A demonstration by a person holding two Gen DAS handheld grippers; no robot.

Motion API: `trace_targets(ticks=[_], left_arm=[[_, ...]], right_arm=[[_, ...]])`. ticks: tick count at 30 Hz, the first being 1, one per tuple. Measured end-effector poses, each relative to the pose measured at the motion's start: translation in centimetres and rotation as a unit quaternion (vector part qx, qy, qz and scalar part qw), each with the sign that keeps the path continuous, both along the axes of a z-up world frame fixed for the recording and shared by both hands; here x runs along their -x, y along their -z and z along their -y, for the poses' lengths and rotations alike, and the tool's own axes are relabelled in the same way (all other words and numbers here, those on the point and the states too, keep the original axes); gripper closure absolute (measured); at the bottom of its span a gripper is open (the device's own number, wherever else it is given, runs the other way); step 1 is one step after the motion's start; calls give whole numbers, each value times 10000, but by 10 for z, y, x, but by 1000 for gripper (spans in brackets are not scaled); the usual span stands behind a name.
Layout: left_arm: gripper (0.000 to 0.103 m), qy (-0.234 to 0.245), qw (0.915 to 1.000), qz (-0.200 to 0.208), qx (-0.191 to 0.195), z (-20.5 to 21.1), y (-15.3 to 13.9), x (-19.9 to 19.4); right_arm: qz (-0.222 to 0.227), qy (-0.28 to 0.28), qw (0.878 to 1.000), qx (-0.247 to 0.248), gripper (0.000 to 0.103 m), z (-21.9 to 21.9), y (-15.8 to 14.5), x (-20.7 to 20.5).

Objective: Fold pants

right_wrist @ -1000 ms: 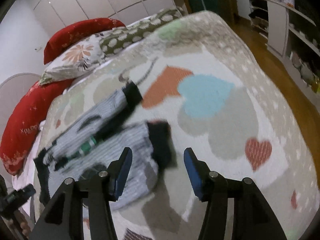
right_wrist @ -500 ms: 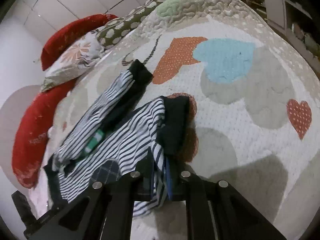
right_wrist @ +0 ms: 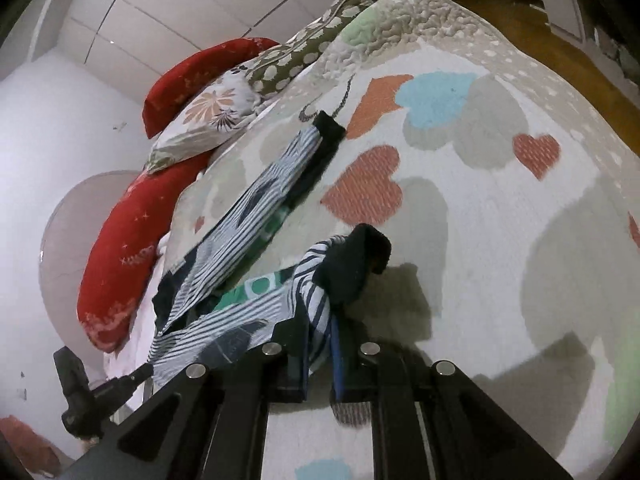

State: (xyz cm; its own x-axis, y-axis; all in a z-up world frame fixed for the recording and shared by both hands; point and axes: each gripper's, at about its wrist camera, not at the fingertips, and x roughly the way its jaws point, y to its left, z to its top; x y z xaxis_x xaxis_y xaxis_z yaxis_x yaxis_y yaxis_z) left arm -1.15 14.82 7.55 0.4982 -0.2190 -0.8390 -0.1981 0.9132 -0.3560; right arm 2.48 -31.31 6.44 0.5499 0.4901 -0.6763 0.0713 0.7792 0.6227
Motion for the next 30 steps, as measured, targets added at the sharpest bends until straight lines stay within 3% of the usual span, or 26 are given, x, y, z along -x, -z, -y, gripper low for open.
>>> trace_targets(ticks=[5, 7, 9, 11, 13, 16, 18, 19, 20, 21, 30], left_arm=[[101, -28, 9981, -479, -381, 4, 27, 7], [101, -36, 9988, -474, -136, -5, 31, 10], [91, -77, 9997, -171, 173, -18, 23, 16], [60, -277, 9995, 83, 86, -33, 16, 19], [55, -455, 9988, 164, 118, -44, 18, 15], [55, -350, 9977, 119, 563, -47, 32, -3], [56, -160, 9987, 33, 478, -36, 43, -16], [64, -10, 9993, -53, 382, -25, 50, -23], [91, 146, 9991, -98, 383, -16, 57, -28], [102, 220, 9989, -158, 374, -11, 61, -29], [101, -446, 9989, -146, -78, -41, 36, -4]], right_arm=[[-266, -40, 9988, 406, 91, -1, 26, 24], [-417, 45, 9982, 434, 88, 5, 38, 29], [-416, 64, 9988, 244, 81, 15, 39, 33], [-280, 144, 9991, 298, 70, 25, 30, 37], [-79, 272, 9982, 520, 65, 34, 16, 38], [72, 416, 9965, 722, 65, 41, 3, 33], [83, 442, 9962, 749, 65, 39, 1, 27], [75, 433, 9962, 756, 65, 36, 2, 25], [59, 400, 9962, 770, 65, 32, 3, 22], [37, 348, 9963, 790, 65, 27, 6, 19], [128, -38, 9935, 1131, 65, -10, 0, -24]])
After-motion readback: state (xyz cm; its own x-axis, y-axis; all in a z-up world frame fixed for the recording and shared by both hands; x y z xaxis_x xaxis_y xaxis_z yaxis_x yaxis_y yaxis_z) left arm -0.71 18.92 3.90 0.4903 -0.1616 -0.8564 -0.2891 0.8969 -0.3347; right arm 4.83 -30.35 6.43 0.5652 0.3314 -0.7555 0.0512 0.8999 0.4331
